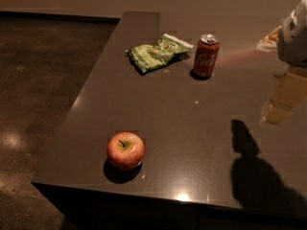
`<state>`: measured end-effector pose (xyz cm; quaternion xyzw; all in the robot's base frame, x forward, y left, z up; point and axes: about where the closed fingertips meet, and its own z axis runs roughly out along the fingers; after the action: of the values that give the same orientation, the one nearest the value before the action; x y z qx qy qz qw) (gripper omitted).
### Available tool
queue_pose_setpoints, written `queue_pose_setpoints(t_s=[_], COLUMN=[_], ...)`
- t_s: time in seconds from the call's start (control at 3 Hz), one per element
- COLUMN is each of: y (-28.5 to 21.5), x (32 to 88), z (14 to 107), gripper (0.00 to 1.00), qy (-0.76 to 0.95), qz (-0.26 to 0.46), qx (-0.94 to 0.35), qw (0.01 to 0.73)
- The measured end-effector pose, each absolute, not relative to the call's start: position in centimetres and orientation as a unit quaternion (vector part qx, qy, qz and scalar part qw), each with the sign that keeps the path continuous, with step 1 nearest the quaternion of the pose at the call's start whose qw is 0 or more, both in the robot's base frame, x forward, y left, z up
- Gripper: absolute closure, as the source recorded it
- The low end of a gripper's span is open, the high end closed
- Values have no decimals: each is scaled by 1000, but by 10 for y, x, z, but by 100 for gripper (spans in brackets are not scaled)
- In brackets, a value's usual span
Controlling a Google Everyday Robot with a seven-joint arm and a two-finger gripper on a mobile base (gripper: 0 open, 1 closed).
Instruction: Move apple near coke can
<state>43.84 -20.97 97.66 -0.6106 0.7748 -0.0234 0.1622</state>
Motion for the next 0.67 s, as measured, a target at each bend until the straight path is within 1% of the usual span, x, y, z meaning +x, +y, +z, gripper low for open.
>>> queue_pose_setpoints(t_s=[0.67], y=[-156], x=[405], z=[952], gripper=[0], qy=[737], qz=[51], qx=[-649], qw=[182])
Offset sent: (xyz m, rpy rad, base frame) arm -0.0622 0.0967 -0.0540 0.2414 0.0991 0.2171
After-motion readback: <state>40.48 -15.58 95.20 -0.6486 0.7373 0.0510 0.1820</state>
